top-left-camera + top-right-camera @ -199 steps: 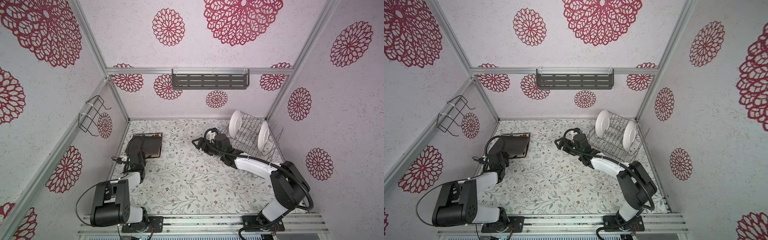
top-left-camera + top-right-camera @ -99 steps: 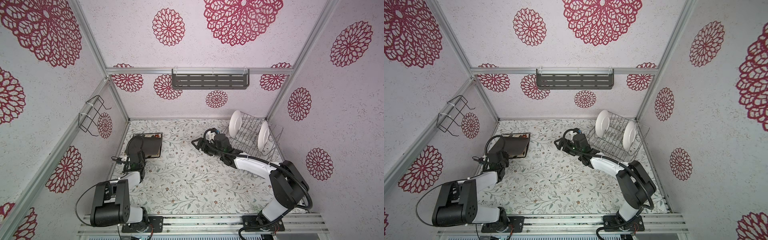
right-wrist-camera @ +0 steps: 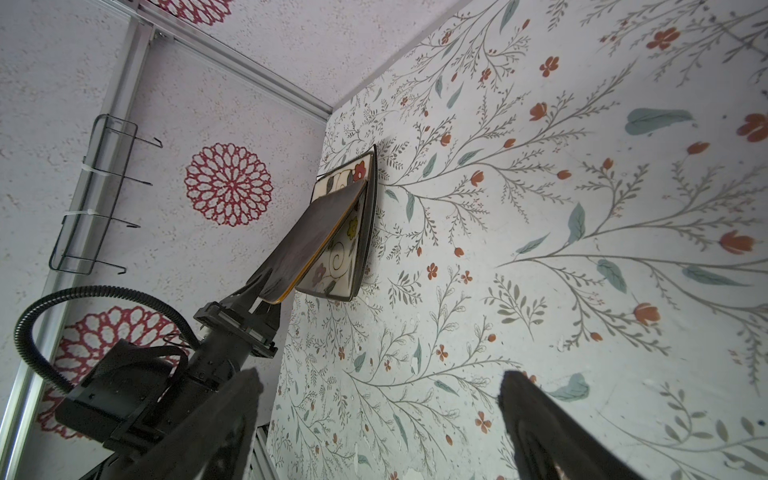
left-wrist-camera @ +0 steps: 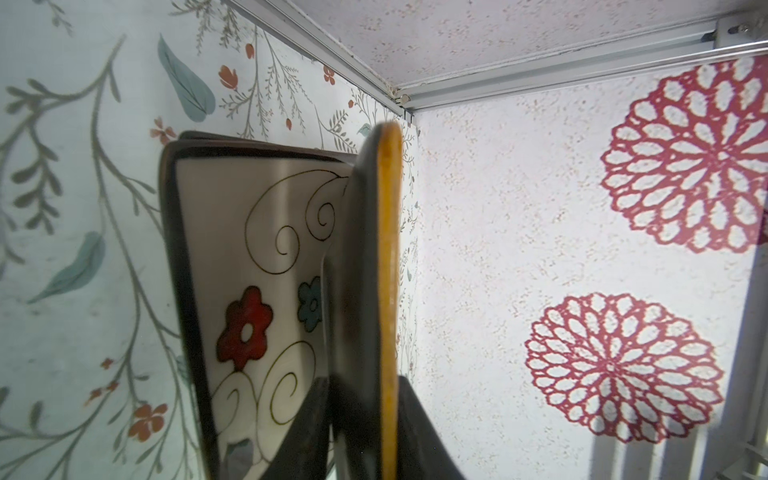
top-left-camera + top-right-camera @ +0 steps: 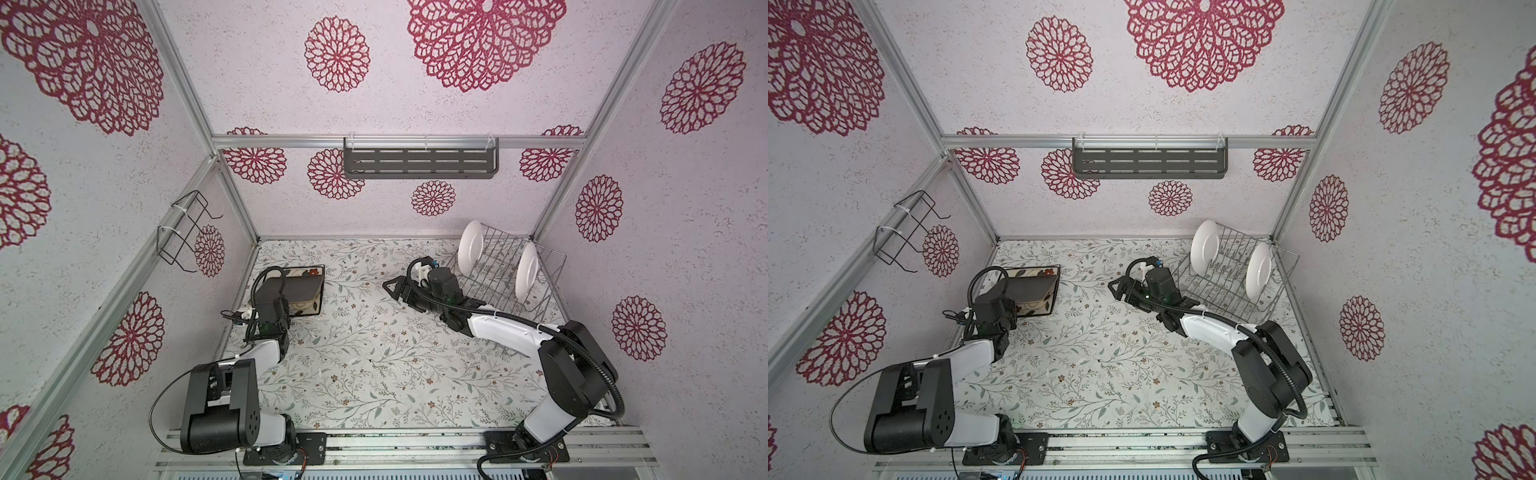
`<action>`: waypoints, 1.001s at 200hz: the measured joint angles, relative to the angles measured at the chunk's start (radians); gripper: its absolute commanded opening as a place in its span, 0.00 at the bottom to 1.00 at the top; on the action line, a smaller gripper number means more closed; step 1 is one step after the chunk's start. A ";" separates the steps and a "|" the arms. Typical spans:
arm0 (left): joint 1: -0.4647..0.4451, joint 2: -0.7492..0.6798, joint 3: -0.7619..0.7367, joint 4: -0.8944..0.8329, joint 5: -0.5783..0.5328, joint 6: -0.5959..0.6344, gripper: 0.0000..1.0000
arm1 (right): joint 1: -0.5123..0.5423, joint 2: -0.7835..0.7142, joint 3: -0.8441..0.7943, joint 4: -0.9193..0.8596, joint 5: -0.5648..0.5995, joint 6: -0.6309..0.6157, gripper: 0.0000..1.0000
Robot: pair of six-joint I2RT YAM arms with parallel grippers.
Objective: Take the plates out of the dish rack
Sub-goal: 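Lower the dark square plate onto the flowered plate with the left gripper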
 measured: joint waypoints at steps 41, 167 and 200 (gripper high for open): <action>0.000 -0.002 0.011 -0.031 0.012 0.005 0.52 | 0.000 0.000 0.000 0.000 -0.006 0.000 0.93; 0.000 0.033 0.063 -0.108 0.078 0.026 0.78 | 0.003 0.000 0.000 0.002 -0.017 0.000 0.94; 0.000 0.041 0.089 -0.150 0.081 0.049 0.83 | 0.003 0.000 0.000 0.002 -0.016 0.000 0.95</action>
